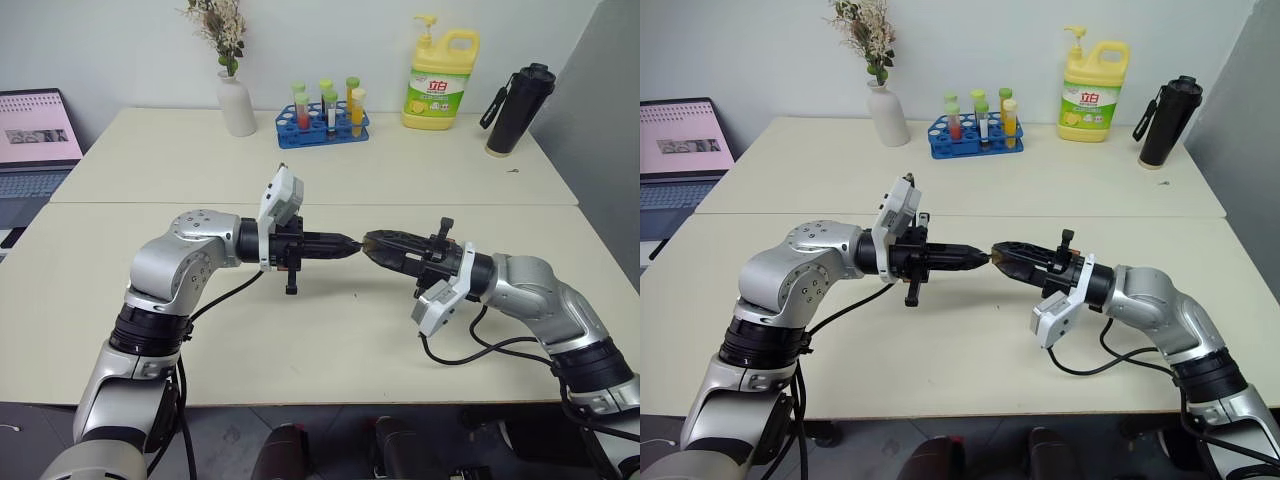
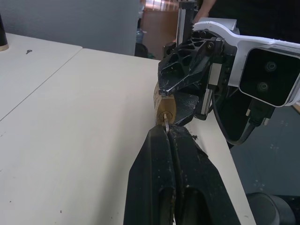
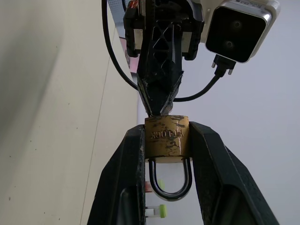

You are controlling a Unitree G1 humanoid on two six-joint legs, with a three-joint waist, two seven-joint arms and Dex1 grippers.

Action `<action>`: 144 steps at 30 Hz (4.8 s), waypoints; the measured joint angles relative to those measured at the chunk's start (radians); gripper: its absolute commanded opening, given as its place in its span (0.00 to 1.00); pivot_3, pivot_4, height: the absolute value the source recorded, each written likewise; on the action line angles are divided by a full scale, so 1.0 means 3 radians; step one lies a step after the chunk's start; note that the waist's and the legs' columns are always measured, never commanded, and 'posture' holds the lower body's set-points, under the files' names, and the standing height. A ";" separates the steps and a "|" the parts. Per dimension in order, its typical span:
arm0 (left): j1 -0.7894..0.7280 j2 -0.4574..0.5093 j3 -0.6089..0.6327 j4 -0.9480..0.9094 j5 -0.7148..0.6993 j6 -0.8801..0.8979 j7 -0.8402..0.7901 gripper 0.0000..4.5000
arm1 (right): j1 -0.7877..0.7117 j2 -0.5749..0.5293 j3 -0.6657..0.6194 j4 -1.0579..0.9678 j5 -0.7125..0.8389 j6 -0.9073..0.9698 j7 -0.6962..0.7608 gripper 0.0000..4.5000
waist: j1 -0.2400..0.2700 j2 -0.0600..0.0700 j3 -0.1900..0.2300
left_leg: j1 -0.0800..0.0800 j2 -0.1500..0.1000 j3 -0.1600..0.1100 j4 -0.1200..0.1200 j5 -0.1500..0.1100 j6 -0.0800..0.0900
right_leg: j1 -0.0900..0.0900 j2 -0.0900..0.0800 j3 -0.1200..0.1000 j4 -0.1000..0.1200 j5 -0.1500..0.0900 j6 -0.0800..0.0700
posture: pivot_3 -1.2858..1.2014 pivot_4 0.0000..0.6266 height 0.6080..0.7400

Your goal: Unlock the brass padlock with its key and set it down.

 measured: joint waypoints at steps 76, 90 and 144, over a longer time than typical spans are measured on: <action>0.0026 -0.0066 0.0077 -0.0378 -0.0186 0.0506 0.0629 0.53 | -0.0020 0.0161 0.0040 0.0033 0.0287 0.0205 0.0279 0.21 | 0.0000 0.0000 0.0000 | 0.0001 0.0000 -0.0002 0.0003 0.0001 -0.0001 | 0.0001 -0.0001 -0.0001 0.0003 0.0001 -0.0001 | 0.52 0.24 1.00; 0.0027 -0.0096 -0.0029 -0.0340 -0.0140 0.0462 0.0584 0.03 | -0.0020 0.0146 0.0039 0.0033 0.0273 0.0172 0.0282 0.21 | 0.0000 0.0000 0.0000 | 0.0001 0.0000 -0.0002 0.0003 0.0001 -0.0001 | 0.0001 -0.0001 -0.0001 0.0003 0.0001 -0.0001 | 0.52 0.24 1.00; 0.0188 0.0055 -0.0064 -0.0467 -0.0062 0.0306 0.0276 0.03 | 0.0021 -0.0053 -0.0127 0.0008 0.1790 0.1004 0.1763 0.00 | 0.0001 0.0000 0.0000 | 0.0002 0.0000 -0.0002 0.0002 0.0000 0.0000 | 0.0003 0.0000 -0.0002 0.0001 -0.0001 0.0002 | 0.52 0.24 1.00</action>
